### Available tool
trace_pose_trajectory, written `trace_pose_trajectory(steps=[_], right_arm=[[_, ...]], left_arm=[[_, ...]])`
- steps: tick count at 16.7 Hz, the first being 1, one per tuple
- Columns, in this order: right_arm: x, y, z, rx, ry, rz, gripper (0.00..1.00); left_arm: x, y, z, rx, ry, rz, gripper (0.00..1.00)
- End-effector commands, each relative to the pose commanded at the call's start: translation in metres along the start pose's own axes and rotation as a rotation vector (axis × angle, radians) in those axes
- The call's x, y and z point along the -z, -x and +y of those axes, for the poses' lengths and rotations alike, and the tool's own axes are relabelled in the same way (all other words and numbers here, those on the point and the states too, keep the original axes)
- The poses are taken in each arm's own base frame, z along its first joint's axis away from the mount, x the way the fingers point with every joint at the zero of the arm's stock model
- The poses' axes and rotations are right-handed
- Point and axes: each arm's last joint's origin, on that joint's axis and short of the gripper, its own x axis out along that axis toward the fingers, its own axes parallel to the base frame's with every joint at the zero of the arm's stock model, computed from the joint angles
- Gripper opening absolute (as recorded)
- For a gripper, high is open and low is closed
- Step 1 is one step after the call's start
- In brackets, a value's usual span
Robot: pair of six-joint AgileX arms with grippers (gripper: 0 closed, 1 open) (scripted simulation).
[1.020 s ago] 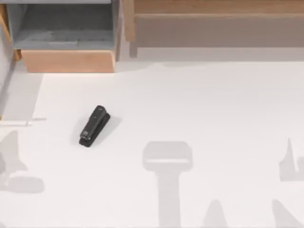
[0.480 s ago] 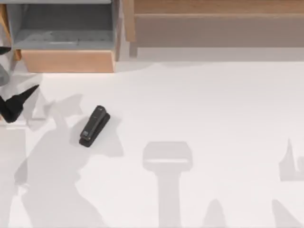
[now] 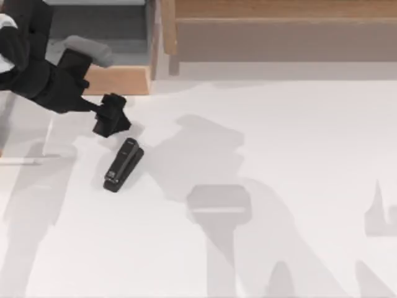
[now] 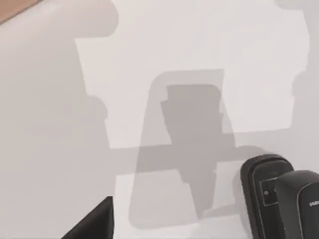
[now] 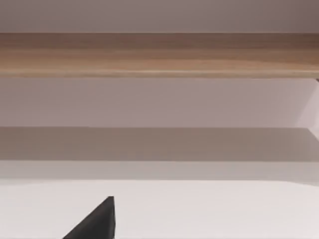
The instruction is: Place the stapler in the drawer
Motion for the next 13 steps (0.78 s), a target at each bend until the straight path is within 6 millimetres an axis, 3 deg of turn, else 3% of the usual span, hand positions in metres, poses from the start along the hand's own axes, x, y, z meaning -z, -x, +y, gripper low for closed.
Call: trace_pose_trajectory(steps=[4,7,13], right_arm=[[0.0,0.0,0.0,0.0,0.0,0.0,1.0],[0.0,0.0,0.0,0.0,0.0,0.0,1.0],[0.0,0.0,0.0,0.0,0.0,0.0,1.0]], left_arm=[[-0.034,-0.009,-0.043,-0.103,0.118,0.296,1.0],[-0.046,-0.014,-0.066,-0.205,0.142,0.437,1.0],[-0.049,-0.016,-0.077,-0.268,0.143,0.504,1.0]])
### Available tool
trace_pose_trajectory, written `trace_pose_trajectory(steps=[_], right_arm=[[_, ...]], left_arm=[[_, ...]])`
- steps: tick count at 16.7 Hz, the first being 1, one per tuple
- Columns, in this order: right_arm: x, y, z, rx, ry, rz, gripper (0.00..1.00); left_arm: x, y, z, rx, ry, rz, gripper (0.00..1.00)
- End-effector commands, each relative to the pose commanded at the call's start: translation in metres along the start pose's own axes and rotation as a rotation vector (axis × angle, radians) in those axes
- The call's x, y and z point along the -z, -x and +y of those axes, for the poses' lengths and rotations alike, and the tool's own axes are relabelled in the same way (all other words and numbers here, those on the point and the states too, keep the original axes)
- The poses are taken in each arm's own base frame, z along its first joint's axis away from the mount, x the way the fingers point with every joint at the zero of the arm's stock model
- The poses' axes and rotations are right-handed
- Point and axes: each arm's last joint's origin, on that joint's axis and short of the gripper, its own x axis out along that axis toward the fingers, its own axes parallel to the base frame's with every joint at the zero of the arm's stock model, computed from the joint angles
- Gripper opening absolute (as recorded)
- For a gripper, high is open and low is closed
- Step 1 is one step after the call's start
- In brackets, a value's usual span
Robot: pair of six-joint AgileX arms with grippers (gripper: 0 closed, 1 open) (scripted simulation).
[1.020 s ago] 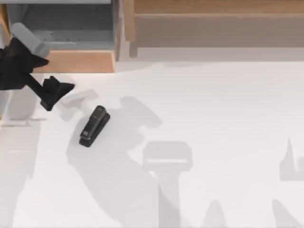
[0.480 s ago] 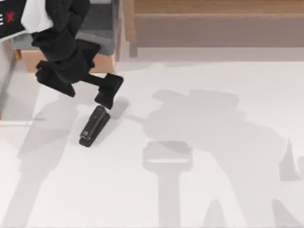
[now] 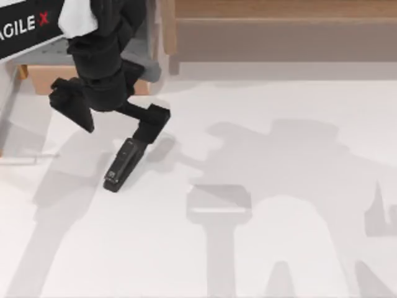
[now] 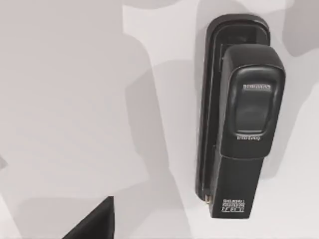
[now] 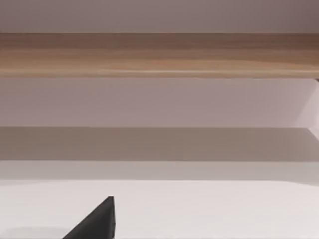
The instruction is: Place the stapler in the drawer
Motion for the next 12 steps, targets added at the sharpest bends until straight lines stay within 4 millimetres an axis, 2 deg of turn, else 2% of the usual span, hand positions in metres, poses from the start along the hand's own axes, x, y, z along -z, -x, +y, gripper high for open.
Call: trace_pose_trajectory(steps=[4,10,12], right_arm=[[0.0,0.0,0.0,0.0,0.0,0.0,1.0],[0.0,0.0,0.0,0.0,0.0,0.0,1.0],[0.0,0.0,0.0,0.0,0.0,0.0,1.0]], left_arm=[[0.001,-0.005,0.001,0.0,0.001,0.0,1.0],[-0.001,-0.062,0.0,-0.001,0.001,-0.006,1.0],[0.0,-0.07,0.0,0.0,0.0,0.0,1.0]])
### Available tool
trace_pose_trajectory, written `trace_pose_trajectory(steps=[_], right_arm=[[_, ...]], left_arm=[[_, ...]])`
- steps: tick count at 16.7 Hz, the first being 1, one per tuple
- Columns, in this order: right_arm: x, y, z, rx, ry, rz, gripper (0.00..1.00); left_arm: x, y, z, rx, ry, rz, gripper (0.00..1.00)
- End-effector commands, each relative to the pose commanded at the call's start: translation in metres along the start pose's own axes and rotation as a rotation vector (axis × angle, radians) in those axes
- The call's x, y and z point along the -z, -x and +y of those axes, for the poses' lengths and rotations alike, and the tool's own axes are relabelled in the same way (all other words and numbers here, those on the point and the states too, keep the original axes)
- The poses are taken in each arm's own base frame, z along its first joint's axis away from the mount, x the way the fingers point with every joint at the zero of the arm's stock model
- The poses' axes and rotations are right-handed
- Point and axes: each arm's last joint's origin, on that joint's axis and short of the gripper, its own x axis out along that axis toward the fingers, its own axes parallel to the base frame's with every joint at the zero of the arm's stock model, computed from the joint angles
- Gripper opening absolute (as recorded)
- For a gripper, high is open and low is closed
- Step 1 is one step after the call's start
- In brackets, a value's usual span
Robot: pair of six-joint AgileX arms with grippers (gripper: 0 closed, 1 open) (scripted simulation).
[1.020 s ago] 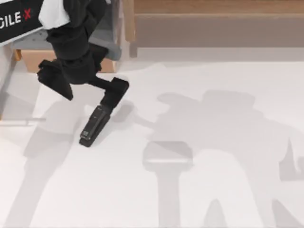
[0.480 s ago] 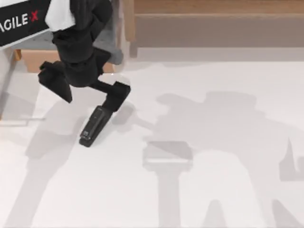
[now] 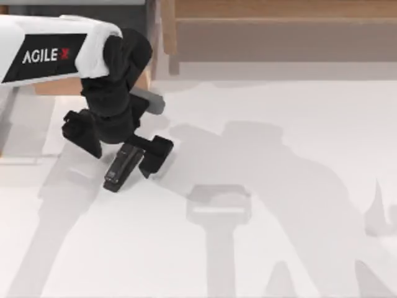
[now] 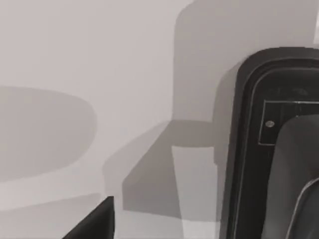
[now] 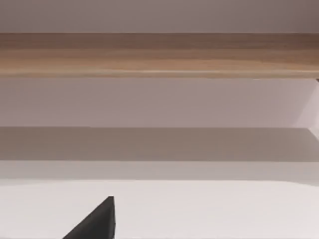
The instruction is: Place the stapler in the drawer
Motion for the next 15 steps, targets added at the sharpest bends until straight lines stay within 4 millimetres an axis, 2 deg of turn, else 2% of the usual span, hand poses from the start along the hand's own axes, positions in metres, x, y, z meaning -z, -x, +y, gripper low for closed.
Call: trace_pose_trajectory(steps=[3,15], right_arm=[[0.0,0.0,0.0,0.0,0.0,0.0,1.0],[0.0,0.0,0.0,0.0,0.0,0.0,1.0]], left_arm=[[0.0,0.0,0.0,0.0,0.0,0.0,1.0],[0.0,0.0,0.0,0.0,0.0,0.0,0.1]])
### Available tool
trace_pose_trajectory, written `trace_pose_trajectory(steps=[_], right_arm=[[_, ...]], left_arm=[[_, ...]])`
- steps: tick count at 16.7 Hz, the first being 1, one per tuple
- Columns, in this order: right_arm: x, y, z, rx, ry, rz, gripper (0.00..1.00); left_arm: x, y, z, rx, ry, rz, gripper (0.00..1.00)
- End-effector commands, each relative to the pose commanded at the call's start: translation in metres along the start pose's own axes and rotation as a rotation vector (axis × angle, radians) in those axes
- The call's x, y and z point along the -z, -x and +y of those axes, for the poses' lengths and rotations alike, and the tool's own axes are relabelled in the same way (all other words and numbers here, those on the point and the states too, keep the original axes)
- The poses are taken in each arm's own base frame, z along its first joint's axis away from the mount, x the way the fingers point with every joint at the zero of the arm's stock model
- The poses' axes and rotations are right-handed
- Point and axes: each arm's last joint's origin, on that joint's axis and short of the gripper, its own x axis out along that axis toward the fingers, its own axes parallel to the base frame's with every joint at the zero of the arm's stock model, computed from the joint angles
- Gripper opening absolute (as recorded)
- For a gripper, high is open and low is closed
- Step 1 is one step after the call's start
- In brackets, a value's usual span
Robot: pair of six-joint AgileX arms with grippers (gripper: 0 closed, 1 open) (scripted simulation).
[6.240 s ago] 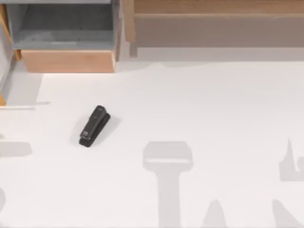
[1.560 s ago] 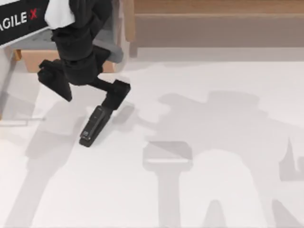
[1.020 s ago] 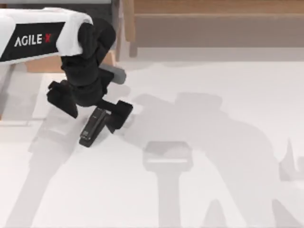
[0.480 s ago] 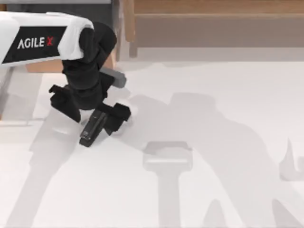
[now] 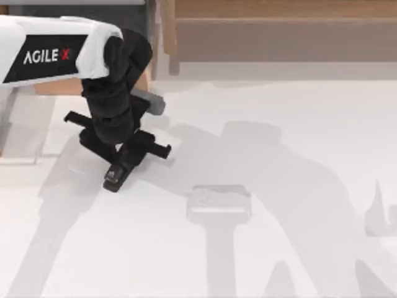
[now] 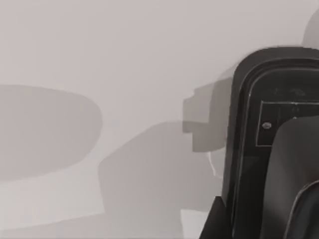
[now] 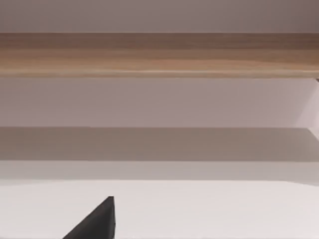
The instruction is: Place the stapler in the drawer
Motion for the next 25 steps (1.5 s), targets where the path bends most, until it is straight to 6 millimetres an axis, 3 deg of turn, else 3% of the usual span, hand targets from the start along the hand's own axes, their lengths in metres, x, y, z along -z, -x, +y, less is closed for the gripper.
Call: trace_pose_trajectory(steps=[2,11,19,23,25], right_arm=[[0.0,0.0,0.0,0.0,0.0,0.0,1.0],[0.0,0.0,0.0,0.0,0.0,0.0,1.0],[0.0,0.0,0.0,0.0,0.0,0.0,1.0],[0.0,0.0,0.0,0.0,0.0,0.0,1.0],[0.0,0.0,0.0,0.0,0.0,0.0,1.0]], left_arm=[[0.0,0.0,0.0,0.0,0.0,0.0,0.0],[0.0,0.002,0.0,0.0,-0.001,-0.002,0.0],[0.0,0.03,0.0,0.0,0.0,0.0,0.0],[0.0,0.028,0.001,0.0,-0.001,0.004,0.0],[-0.001,0.043,0.009,-0.007,0.008,-0.027,0.0]])
